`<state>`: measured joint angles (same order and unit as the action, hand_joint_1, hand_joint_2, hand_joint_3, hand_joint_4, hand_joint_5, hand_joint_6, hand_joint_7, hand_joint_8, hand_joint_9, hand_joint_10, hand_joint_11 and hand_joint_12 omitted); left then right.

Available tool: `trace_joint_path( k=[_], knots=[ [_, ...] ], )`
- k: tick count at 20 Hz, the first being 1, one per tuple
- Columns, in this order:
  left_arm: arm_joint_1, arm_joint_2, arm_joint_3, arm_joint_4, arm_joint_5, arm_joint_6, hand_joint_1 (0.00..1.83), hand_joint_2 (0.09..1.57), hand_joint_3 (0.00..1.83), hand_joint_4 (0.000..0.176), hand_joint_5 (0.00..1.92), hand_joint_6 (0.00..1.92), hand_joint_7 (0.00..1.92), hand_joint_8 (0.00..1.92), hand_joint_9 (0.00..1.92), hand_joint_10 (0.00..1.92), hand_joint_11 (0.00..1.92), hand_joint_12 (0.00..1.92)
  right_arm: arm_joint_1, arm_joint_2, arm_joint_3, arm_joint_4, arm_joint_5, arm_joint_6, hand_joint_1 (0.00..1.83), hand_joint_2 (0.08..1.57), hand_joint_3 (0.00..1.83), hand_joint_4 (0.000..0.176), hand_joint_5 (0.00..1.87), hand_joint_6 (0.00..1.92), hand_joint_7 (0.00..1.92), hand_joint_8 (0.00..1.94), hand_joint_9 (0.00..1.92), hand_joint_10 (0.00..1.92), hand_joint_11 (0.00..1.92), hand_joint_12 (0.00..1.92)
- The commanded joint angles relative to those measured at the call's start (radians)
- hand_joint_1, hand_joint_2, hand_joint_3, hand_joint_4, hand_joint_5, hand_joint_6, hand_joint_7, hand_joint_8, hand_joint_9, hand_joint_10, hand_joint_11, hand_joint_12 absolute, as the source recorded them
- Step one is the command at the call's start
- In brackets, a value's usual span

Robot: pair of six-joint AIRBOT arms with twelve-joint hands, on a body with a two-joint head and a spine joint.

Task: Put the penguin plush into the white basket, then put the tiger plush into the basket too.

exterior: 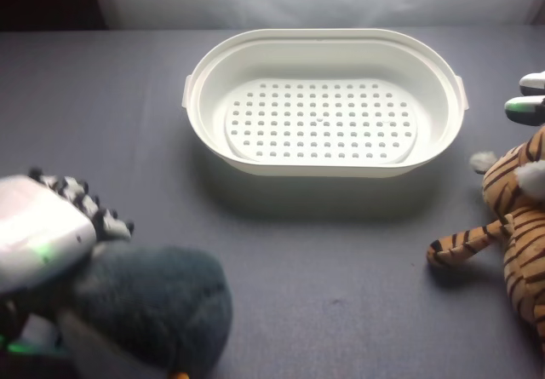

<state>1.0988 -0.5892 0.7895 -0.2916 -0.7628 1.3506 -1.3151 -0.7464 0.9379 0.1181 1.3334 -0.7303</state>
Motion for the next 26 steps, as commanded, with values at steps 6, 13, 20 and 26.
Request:
trace_joint_path(
  k=[6,13,20,26],
  knots=[
    [-0.152,-0.035,0.071,-0.028,-0.308,-0.024,1.19,1.07,0.00,0.000,1.08,0.81,0.90,1.17,0.91,1.42,0.85,1.79,0.019,-0.007,0.008,0.016,0.115,0.007,0.92,1.35,0.00,0.000,0.55,0.00,0.42,0.01,0.46,0.02,0.49,0.17],
    [-0.613,-0.331,0.380,0.025,0.107,0.021,1.28,1.05,0.00,0.000,1.16,0.48,1.11,0.97,1.07,0.53,0.63,1.23,0.014,-0.008,0.015,0.016,0.116,0.007,0.89,1.35,0.00,0.047,0.51,0.00,0.44,0.00,0.47,0.00,0.50,0.11],
    [-0.744,-0.416,0.456,-0.231,0.279,0.523,1.39,1.07,0.00,0.000,1.05,0.79,1.02,0.93,0.98,1.10,0.78,1.24,0.015,-0.017,0.022,0.015,0.115,0.007,0.89,1.34,0.00,0.015,0.54,0.01,0.46,0.01,0.48,0.01,0.51,0.11],
    [-0.712,-0.455,0.493,-0.297,0.299,0.551,1.16,0.95,0.00,0.000,0.71,0.04,0.79,0.16,0.77,0.30,0.47,0.82,0.015,-0.018,0.024,0.015,0.115,0.007,0.90,1.35,0.00,0.000,0.55,0.00,0.47,0.00,0.51,0.00,0.57,0.11]
  ],
)
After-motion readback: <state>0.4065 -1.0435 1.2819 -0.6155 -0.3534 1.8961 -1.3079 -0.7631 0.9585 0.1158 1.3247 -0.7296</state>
